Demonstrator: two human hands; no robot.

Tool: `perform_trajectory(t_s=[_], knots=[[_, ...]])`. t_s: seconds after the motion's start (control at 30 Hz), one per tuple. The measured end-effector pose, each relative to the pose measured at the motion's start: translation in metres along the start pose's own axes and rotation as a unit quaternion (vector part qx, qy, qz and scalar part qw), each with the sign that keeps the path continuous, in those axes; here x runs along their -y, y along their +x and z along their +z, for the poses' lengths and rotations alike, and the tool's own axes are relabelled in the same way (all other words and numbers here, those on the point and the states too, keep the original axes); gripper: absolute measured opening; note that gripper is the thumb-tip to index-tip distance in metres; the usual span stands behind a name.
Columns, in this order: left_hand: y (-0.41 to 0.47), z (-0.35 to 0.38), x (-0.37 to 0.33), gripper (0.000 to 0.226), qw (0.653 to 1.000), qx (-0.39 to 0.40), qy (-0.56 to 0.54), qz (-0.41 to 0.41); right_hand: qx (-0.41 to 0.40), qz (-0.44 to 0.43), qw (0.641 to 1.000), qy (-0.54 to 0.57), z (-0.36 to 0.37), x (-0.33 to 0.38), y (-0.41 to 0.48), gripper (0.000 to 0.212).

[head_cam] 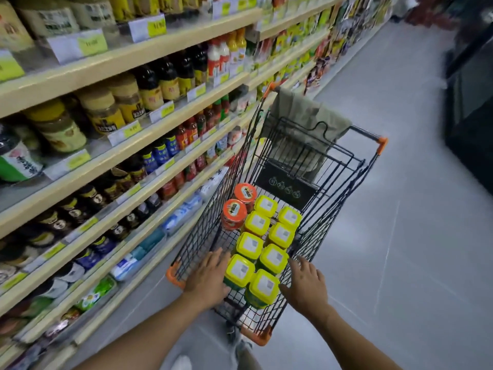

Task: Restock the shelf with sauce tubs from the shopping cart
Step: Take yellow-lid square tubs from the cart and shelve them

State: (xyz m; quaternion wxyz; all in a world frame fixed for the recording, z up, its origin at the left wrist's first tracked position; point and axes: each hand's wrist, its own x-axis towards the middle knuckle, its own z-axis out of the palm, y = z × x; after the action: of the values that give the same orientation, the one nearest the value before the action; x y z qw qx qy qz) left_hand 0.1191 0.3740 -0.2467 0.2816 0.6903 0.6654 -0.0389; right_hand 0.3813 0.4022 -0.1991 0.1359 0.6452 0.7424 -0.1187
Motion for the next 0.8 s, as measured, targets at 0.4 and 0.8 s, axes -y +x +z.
perform_trajectory(t_s=[0.4, 0.8], knots=[[0.076, 0.042, -0.021, 0.104, 0.987, 0.057, -0.054, -0.142, 0.174, -0.155, 0.966, -0.116, 0.028, -0.043, 0.138, 0.083], [0.119, 0.1, -0.046, 0.124, 0.957, 0.14, -0.073, -0.244, 0.215, -0.281, 0.901, -0.252, 0.08, -0.049, 0.213, 0.095]])
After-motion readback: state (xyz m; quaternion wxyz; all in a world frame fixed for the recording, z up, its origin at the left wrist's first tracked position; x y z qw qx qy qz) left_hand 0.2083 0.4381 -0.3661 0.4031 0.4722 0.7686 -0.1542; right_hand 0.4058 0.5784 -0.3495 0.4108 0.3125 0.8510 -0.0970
